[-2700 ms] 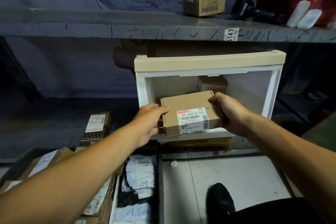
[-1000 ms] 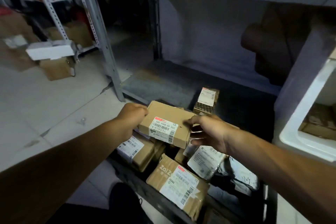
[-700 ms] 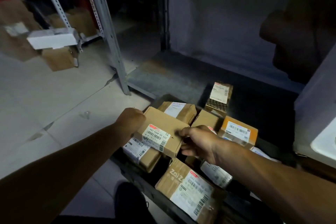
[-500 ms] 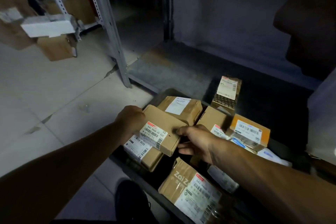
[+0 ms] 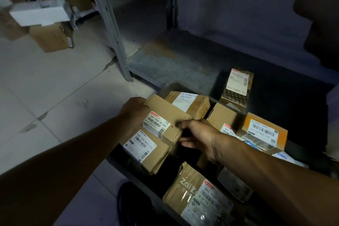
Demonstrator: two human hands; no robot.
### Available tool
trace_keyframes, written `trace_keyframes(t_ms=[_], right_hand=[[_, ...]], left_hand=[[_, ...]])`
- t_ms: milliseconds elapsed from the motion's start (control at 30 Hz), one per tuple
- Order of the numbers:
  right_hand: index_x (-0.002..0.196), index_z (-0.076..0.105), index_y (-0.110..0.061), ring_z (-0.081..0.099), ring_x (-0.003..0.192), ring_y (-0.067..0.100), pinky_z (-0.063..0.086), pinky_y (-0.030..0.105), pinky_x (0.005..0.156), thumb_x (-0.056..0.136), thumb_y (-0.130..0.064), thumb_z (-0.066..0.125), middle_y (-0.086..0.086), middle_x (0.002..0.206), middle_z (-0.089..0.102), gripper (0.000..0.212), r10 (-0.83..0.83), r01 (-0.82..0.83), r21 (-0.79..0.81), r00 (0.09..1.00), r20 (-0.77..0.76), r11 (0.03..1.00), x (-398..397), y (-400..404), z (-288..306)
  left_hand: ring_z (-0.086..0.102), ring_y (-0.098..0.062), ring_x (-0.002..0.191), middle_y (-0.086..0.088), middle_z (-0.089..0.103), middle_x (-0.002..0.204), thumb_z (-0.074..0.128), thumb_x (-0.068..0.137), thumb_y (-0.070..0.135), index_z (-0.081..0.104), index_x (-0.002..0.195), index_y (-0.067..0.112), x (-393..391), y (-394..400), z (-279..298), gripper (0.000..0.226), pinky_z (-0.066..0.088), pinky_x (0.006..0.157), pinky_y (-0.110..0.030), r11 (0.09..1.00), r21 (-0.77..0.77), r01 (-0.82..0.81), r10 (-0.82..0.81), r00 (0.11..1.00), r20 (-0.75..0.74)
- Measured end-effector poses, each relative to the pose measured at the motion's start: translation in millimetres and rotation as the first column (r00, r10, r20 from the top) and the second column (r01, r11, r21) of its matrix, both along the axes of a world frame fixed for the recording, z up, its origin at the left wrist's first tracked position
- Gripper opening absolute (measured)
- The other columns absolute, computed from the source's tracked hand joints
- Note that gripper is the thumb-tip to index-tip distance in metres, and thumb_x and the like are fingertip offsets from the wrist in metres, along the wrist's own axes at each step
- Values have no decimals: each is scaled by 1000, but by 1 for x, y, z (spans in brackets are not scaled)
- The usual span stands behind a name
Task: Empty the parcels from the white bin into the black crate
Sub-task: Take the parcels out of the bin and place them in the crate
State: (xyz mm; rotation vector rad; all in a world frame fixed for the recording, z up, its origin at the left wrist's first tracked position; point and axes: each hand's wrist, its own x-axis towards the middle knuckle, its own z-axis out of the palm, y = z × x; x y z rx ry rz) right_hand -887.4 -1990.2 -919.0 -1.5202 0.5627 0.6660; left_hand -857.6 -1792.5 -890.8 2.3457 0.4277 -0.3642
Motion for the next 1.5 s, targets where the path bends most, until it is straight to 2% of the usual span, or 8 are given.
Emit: trace_keyframes(t_ms=[133, 200, 267, 333, 433, 533, 867, 1500], right_hand=[[118, 67, -16, 71, 73, 18, 59, 30, 67, 90, -22, 72, 3, 90, 74, 29, 50, -49, -31, 999, 15, 998, -4, -2, 4], [111, 69, -17, 69, 77, 17, 59, 31, 69, 88, -31, 75, 1, 91, 73, 28, 93, -87, -117, 994, 48, 989, -5, -8, 10], [109, 69, -20, 68, 90, 18, 56, 33, 78, 83, -43, 77, -2, 102, 72, 36, 200, -156, -267, 969, 146, 951, -6, -18, 18], [125, 61, -28, 59, 112, 19, 48, 32, 91, 89, -48, 70, -6, 121, 62, 42, 469, -276, -569, 855, 223, 774, -13, -31, 38], [153, 31, -30, 36, 140, 26, 38, 39, 110, 93, -54, 60, 2, 151, 40, 71, 741, -191, -886, 636, 216, 422, -30, -50, 65], [158, 20, -32, 22, 149, 29, 28, 46, 121, 90, -61, 58, 4, 160, 28, 84, 791, -137, -930, 576, 206, 341, -42, -66, 81], [161, 7, -33, 4, 155, 32, 14, 44, 126, 93, -59, 54, 10, 169, 6, 87, 793, -45, -963, 578, 192, 265, -97, -129, 128], [158, 21, -28, 17, 152, 31, 26, 43, 122, 88, -61, 47, 11, 164, 23, 82, 520, 168, -970, 821, 236, 176, -250, -336, 174]], left_hand=[[65, -22, 93, -11, 67, 117, 46, 99, 19, 63, 120, 11, -2, -2, 1, 28, 53, 75, -34, 999, 37, -12, 11, 1000, 10], [61, -23, 107, -9, 55, 142, 50, 99, 22, 46, 147, 17, -4, -4, 6, 49, 49, 81, -33, 999, 30, -31, 31, 999, 12], [56, -28, 125, -10, 47, 151, 53, 100, 23, 37, 154, 17, -9, -5, 14, 57, 48, 94, -37, 993, 119, 29, -38, 997, 71], [43, -32, 140, -11, 39, 158, 57, 99, 29, 33, 155, 15, -15, -8, 22, 63, 41, 110, -42, 931, 331, 153, -209, 968, 139], [16, -33, 153, -10, 19, 166, 58, 95, 48, 24, 157, 19, -21, -14, 33, 77, 22, 122, -52, 725, 609, 322, -457, 886, 76], [5, -34, 155, -9, 8, 168, 57, 92, 57, 15, 159, 24, -29, -31, 47, 86, 16, 123, -55, 676, 617, 402, -522, 853, 17], [0, -26, 156, -4, 4, 169, 56, 92, 61, 8, 161, 26, -62, -115, 99, 90, 12, 124, -49, 641, 602, 475, -644, 760, 86], [6, -17, 156, 2, 9, 169, 52, 99, 46, 16, 160, 26, -159, -351, 133, 74, 17, 122, -32, 403, 556, 727, -915, 329, 234]])
